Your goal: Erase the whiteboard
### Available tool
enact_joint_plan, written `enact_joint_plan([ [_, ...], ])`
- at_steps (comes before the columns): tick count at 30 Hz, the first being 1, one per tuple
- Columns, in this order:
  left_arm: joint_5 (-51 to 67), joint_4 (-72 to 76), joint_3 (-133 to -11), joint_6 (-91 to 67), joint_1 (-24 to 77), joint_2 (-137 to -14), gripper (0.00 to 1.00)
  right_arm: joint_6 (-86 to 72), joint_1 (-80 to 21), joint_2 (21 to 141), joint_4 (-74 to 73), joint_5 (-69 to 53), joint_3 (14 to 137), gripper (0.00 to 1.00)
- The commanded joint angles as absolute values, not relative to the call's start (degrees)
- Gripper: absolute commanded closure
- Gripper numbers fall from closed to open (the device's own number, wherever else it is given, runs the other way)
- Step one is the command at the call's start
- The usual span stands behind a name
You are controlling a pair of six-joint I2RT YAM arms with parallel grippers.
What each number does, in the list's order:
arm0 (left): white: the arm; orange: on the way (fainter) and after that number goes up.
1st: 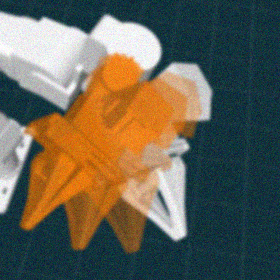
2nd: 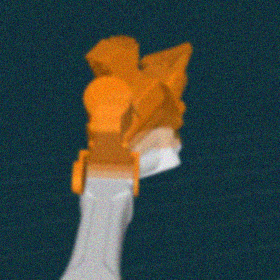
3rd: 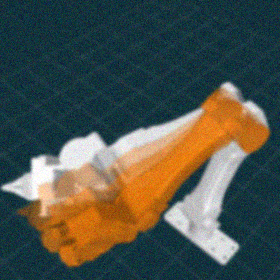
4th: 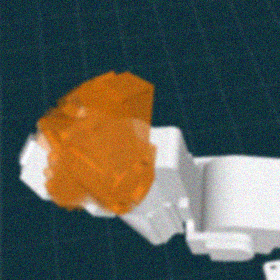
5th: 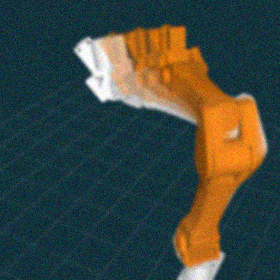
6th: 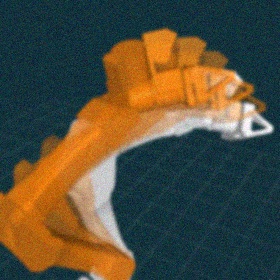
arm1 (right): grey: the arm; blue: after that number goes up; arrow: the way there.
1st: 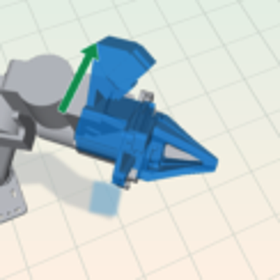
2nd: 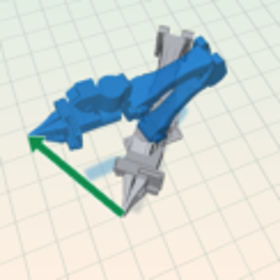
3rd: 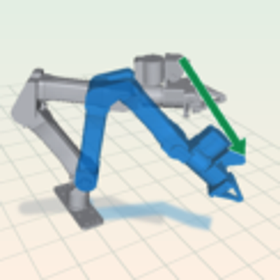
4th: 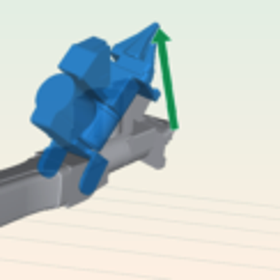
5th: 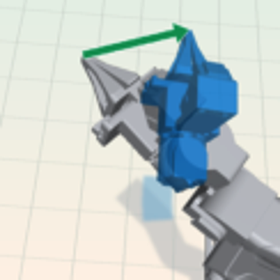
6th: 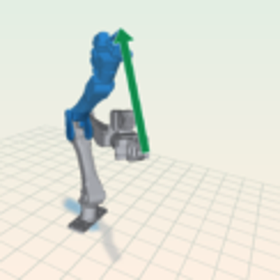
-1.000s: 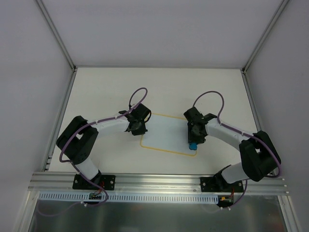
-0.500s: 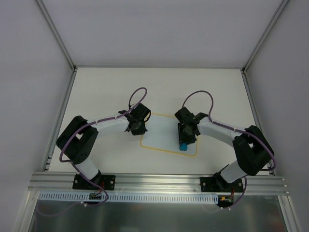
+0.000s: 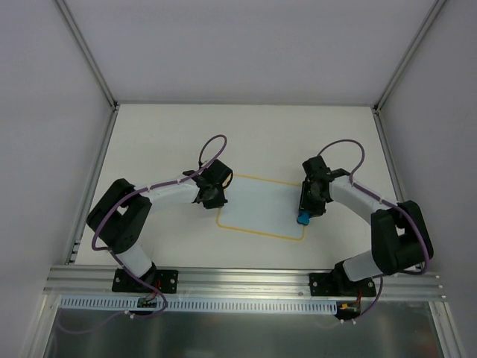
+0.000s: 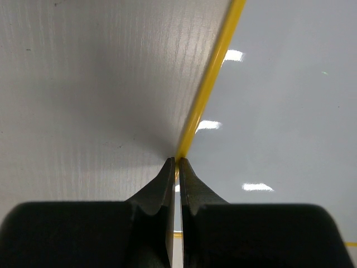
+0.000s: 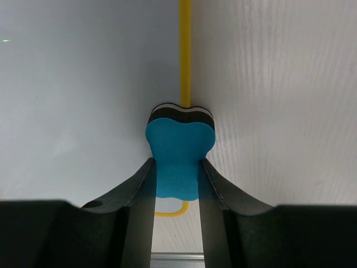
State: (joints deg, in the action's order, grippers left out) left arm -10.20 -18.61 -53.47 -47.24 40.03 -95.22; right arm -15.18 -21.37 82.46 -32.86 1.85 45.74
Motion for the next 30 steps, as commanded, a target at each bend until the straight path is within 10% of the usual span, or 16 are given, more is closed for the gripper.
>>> enact_joint_plan([
  [1, -10.99, -25.22, -50.19, -46.58, 39.37, -97.29, 1.0, -11.16, -20.83, 89.02, -35.51, 4.75, 51.66, 1.0],
  [15, -10.28, -25.22, -49.4, -46.41, 39.29, -96.86, 1.0, -10.37, -20.13, 106.52, -35.77, 4.13, 73.73, 1.0],
  [30, -10.11, -25.75, -54.31, -44.3, 39.29, -90.7, 0.9, -5.98, 5.35, 98.96, -36.12, 4.14, 67.94, 0.99],
])
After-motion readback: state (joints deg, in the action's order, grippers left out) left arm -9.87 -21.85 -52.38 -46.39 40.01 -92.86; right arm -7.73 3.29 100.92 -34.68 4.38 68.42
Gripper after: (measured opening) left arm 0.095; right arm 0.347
